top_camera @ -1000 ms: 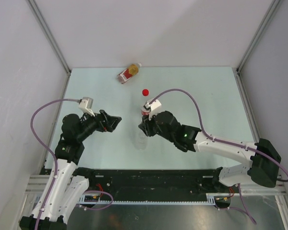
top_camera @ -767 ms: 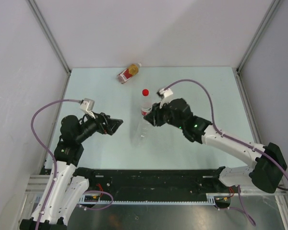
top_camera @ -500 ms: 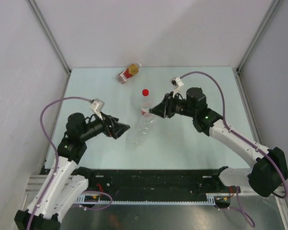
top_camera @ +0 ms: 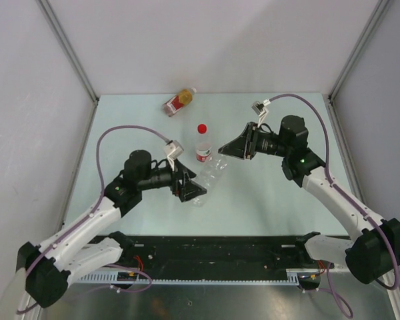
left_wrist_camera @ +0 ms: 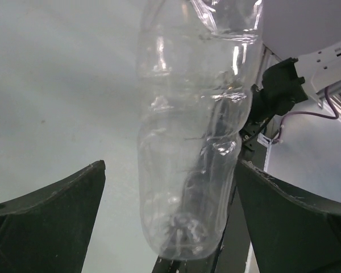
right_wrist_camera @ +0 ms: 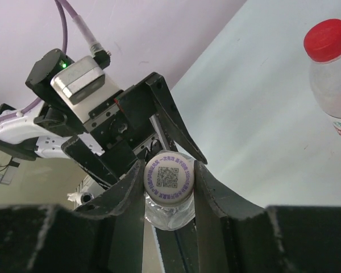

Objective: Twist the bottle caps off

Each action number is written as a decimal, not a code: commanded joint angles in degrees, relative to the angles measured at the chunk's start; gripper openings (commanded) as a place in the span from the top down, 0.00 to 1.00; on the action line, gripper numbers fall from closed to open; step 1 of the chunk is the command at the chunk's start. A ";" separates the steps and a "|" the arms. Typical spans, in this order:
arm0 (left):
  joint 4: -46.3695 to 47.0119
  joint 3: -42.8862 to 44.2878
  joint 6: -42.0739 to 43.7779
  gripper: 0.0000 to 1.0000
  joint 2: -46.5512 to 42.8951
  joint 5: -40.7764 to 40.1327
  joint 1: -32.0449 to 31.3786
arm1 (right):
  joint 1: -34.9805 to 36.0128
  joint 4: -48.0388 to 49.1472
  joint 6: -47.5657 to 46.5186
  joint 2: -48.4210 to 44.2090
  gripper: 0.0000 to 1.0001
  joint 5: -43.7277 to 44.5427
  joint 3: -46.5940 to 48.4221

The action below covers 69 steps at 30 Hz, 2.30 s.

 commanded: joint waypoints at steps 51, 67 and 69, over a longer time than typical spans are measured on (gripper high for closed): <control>1.98 0.63 2.24 0.91 4.64 -8.06 -8.11 | -2.00 -0.91 2.94 -3.34 0.30 3.30 2.20; -9.91 3.07 5.53 1.00 -3.17 -41.83 -16.50 | -0.55 -4.20 5.74 -5.60 0.01 14.60 2.23; -11.52 3.93 6.03 1.00 -3.22 -48.48 -19.55 | -0.14 -4.57 5.72 -5.32 0.01 15.18 2.21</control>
